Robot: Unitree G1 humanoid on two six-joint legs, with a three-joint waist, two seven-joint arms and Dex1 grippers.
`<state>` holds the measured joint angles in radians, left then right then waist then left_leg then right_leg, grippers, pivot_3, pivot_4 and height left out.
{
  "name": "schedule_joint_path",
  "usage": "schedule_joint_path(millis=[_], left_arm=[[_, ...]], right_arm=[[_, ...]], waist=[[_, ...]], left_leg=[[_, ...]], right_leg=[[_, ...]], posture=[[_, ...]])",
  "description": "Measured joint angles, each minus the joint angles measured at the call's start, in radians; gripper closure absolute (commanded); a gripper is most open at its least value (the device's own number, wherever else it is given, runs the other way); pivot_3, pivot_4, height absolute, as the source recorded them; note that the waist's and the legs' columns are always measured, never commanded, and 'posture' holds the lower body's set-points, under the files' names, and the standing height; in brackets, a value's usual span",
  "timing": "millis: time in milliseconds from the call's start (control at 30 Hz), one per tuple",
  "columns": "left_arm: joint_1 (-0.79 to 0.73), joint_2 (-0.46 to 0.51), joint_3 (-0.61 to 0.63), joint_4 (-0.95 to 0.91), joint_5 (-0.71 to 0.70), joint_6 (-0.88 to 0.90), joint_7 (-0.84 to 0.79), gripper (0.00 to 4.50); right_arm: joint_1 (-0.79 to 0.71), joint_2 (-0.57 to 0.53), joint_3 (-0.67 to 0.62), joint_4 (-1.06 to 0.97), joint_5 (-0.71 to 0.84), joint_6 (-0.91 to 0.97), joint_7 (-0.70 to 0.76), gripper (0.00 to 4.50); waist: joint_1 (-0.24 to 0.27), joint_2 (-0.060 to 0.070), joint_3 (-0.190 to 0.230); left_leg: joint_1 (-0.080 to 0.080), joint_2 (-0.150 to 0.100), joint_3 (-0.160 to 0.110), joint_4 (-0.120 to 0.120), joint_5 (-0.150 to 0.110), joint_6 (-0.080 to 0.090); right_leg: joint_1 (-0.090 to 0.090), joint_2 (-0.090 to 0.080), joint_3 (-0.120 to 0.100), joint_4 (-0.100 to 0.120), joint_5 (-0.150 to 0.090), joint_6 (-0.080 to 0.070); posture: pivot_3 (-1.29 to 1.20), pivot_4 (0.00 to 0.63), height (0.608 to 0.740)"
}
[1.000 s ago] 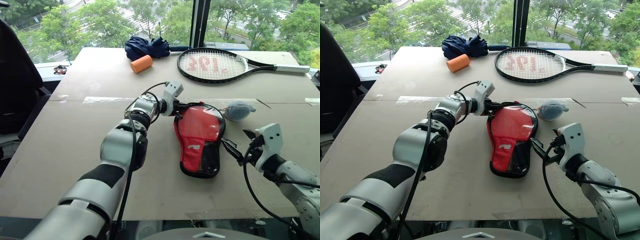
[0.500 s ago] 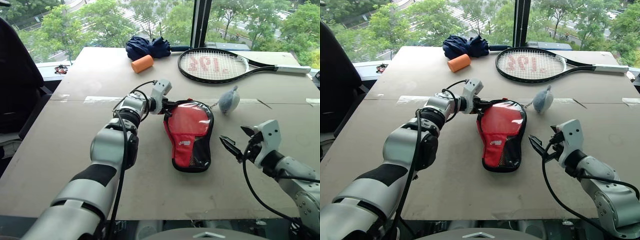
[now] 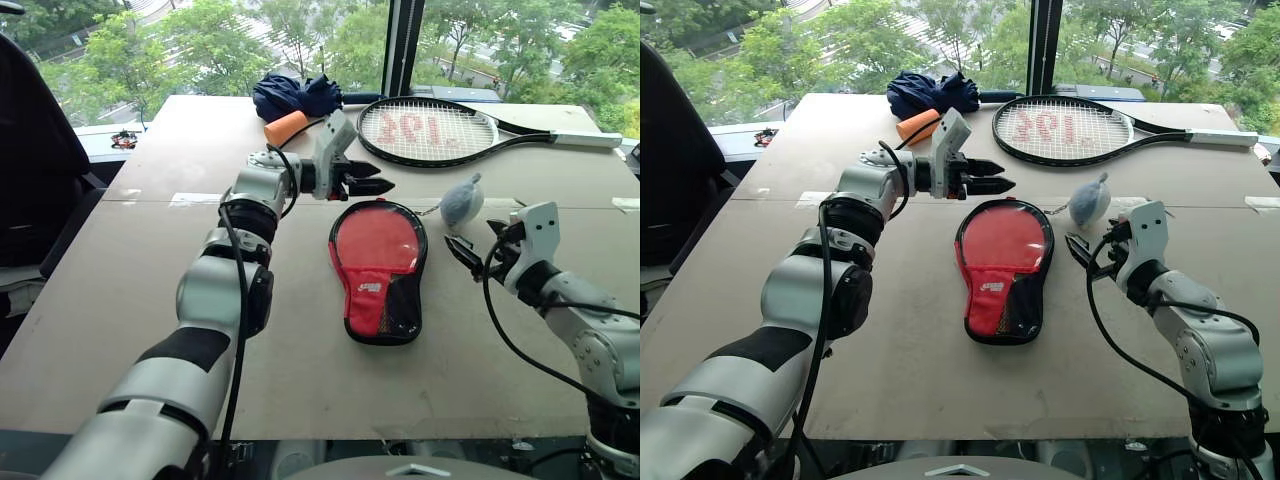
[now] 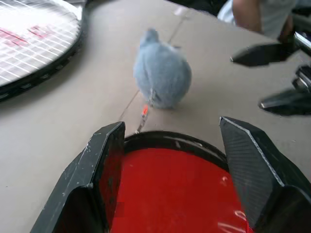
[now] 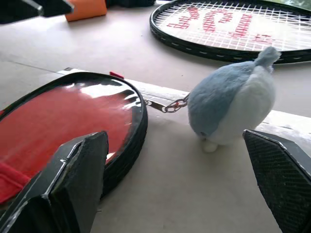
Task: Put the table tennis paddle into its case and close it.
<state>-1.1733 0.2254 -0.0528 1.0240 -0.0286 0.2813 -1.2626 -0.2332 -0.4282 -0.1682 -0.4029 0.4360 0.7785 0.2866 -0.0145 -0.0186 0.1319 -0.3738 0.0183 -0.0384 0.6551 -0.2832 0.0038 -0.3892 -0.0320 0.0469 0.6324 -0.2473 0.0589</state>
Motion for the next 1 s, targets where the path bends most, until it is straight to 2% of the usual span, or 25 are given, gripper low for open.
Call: schedule_joint_path(millis=[133,267,533,633,667,900,1000], left_arm=[[0.133,-0.047,-0.067,-0.001,0.034,-0.038,0.039,1.4],[0.147,-0.038,-0.126,-0.023,0.087,-0.14,0.101,1.4],[0.184,-0.046,-0.145,-0.026,0.103,-0.224,0.192,1.4],[0.192,-0.051,-0.142,-0.032,0.102,-0.223,0.208,1.36],[0.196,-0.055,-0.137,-0.034,0.101,-0.222,0.219,1.36],[0.225,-0.067,-0.131,-0.072,0.087,-0.205,0.259,1.36],[0.237,-0.074,-0.131,-0.089,0.083,-0.199,0.278,1.36]], right_arm=[[-0.119,-0.014,0.025,0.173,-0.087,-0.024,-0.034,0.0],[-0.256,0.032,0.028,0.334,-0.117,-0.032,-0.061,0.0],[-0.382,0.12,0.007,0.525,-0.109,-0.03,-0.081,0.0],[-0.419,0.119,0.007,0.615,-0.13,-0.035,-0.098,0.67],[-0.428,0.117,0.012,0.647,-0.152,-0.048,-0.101,1.21],[-0.44,0.098,0.061,0.688,-0.202,-0.087,-0.079,4.3],[-0.431,0.093,0.065,0.666,-0.202,-0.081,-0.075,4.41]], waist=[[-0.004,0.0,0.001],[-0.002,0.0,0.0],[-0.003,-0.001,-0.001],[-0.002,-0.001,-0.002],[-0.002,0.0,-0.002],[-0.001,0.0,-0.004],[0.001,0.0,-0.004]], left_leg=[[-0.001,0.0,0.001,0.0,0.0,0.0],[0.005,0.0,0.001,-0.001,0.0,0.0],[0.011,0.0,0.003,-0.001,0.0,0.0],[0.012,0.0,0.003,-0.001,0.0,0.0],[0.013,0.0,0.003,-0.001,0.0,0.0],[0.012,0.0,0.003,-0.001,0.0,0.0],[0.012,0.0,0.003,-0.001,0.0,0.0]], right_leg=[[-0.003,0.0,0.001,0.003,0.0,0.0],[0.0,0.0,0.002,0.007,0.0,0.0],[0.004,0.0,0.004,0.008,0.0,0.0],[0.005,0.0,0.004,0.008,0.0,0.0],[0.005,0.0,0.004,0.008,0.0,0.0],[0.005,0.0,0.004,0.008,0.0,0.0],[0.006,0.0,0.004,0.008,0.0,0.0]], posture=[[0.0,0.15,0.74],[0.0,0.15,0.74],[0.0,0.15,0.74],[0.0,0.15,0.74],[0.0,0.15,0.74],[0.0,0.15,0.74],[0.0,0.15,0.74]])
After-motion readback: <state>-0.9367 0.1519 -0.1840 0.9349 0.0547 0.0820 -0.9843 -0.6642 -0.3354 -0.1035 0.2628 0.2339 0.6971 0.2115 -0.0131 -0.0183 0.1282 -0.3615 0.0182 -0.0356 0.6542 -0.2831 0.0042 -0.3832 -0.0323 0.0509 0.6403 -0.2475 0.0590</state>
